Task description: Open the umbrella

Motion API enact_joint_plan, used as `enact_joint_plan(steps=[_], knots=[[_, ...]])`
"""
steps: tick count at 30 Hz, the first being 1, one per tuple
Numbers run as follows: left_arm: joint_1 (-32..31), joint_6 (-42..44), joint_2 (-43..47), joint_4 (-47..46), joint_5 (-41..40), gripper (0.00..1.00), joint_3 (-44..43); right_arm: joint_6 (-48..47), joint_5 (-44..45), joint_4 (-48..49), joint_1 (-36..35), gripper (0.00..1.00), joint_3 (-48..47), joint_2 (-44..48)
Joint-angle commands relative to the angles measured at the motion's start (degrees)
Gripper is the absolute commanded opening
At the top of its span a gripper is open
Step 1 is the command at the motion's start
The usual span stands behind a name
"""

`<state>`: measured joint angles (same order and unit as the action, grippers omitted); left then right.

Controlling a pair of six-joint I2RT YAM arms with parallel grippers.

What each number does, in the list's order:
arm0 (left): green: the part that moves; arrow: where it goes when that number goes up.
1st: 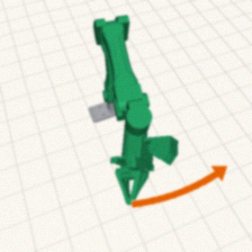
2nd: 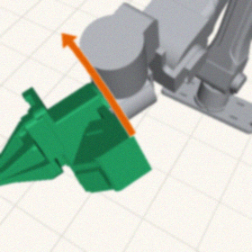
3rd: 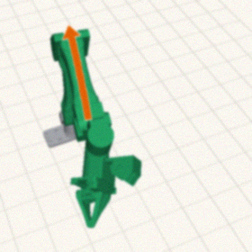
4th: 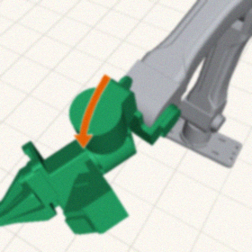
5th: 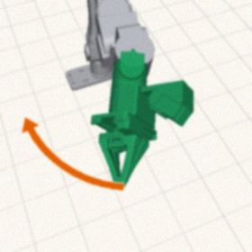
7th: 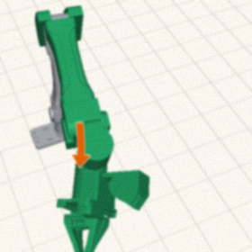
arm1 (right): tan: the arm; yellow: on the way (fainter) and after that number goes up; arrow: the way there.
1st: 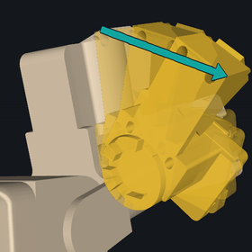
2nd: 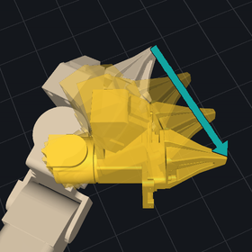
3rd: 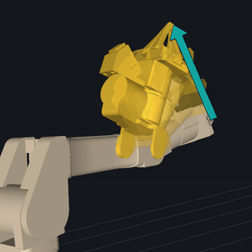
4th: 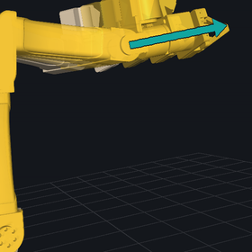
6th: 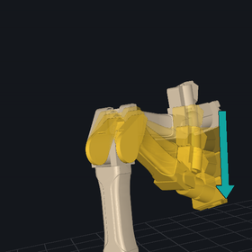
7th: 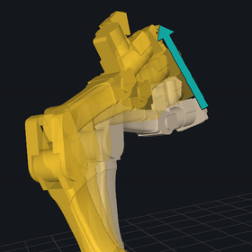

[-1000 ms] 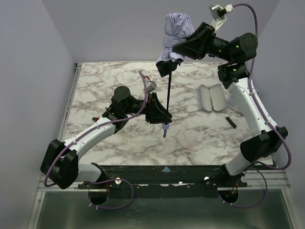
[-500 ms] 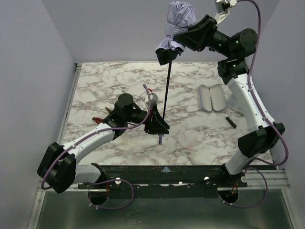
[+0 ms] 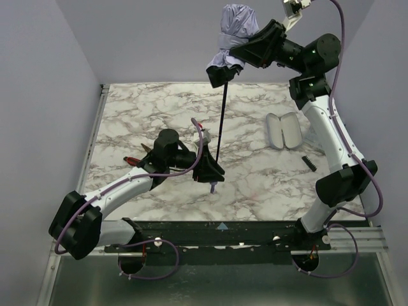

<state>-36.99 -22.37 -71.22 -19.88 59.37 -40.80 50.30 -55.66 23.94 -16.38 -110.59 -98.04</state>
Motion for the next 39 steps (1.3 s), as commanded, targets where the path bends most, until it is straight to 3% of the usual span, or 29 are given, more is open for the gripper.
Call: enact_joint_plan(steps=[1,8,12,17,21,28,39], knots=[[-1.44,3.27,-0.38,11.06,1.73,0.41,0.64,-4.91,8.1,10.09,2.15,0.0,0.44,2.69],[3.39,3.23,2.54,13.15,-4.73,0.68,-10.23,-1.78,-0.22,13.74,2.19,0.0,15.97,8.62],[7.98,3.8,4.37,13.58,-5.02,0.74,-14.88,-2.48,-3.58,13.51,2.14,0.0,22.6,12.32],[14.29,11.39,4.97,19.73,-2.99,0.7,-20.62,-4.35,-7.7,12.54,2.13,0.0,28.28,16.19],[17.37,10.59,5.06,21.87,-2.96,0.61,-26.67,-10.29,-9.03,6.0,2.1,0.0,30.11,18.57],[15.73,-0.81,2.05,15.15,-7.26,0.52,-37.0,-16.08,-7.7,-0.83,1.97,0.0,33.89,21.73],[8.79,-1.0,-2.62,15.58,-9.54,0.52,-42.31,-22.95,-5.86,-7.36,-0.47,0.0,34.21,23.56]])
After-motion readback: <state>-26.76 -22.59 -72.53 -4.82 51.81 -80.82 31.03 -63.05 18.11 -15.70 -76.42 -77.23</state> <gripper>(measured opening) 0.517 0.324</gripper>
